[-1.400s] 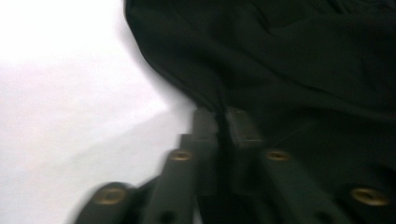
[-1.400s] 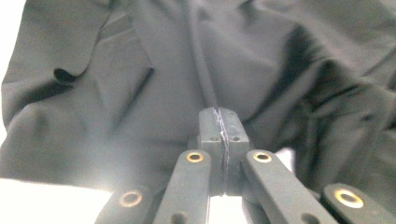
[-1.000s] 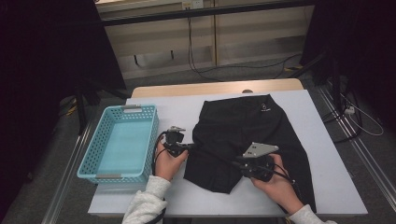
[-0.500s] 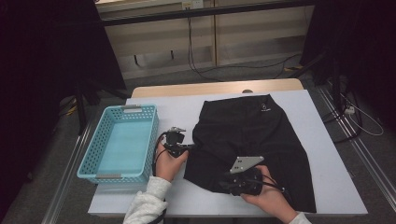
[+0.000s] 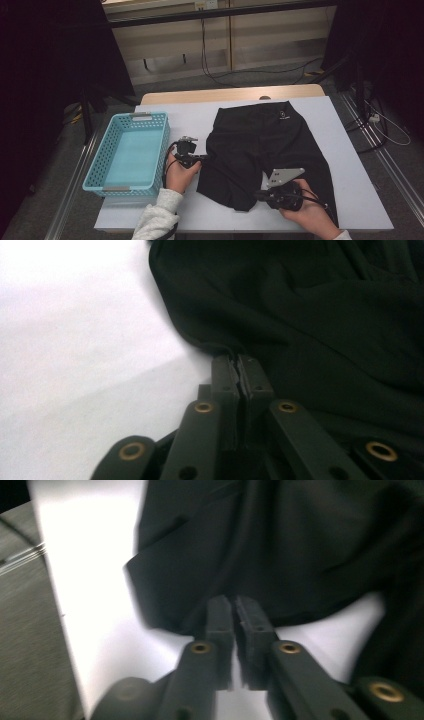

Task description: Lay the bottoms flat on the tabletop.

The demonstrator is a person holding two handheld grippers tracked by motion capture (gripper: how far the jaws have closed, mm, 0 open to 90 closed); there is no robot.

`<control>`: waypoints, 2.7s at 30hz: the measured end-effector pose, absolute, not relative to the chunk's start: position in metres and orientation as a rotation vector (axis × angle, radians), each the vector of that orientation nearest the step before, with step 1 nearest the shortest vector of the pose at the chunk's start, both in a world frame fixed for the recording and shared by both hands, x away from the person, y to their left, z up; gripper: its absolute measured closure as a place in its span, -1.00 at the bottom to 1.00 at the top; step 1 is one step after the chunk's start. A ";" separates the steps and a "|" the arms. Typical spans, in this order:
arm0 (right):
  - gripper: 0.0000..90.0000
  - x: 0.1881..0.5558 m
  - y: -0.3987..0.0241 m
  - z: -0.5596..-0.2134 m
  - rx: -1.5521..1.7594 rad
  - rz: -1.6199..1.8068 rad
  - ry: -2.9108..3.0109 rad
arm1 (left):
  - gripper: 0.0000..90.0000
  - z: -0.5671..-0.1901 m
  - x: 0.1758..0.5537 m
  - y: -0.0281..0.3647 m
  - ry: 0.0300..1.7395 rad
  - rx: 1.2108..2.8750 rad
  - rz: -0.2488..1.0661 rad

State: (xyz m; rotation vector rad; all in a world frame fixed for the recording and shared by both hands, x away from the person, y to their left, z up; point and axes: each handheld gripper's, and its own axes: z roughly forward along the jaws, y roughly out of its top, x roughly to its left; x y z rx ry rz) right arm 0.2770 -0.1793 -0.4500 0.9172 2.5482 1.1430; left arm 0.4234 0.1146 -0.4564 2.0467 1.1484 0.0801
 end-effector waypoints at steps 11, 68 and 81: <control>0.53 0.281 -0.164 -0.446 0.922 1.201 2.500 | 0.17 -0.445 0.414 0.113 1.079 2.000 0.121; 0.93 0.297 -0.174 -0.456 1.025 1.255 2.453 | 0.99 -0.443 0.383 0.126 1.004 2.112 -0.055; 0.98 0.286 -0.177 -0.450 0.973 1.316 2.497 | 1.00 -0.426 0.372 0.138 0.986 2.084 -0.056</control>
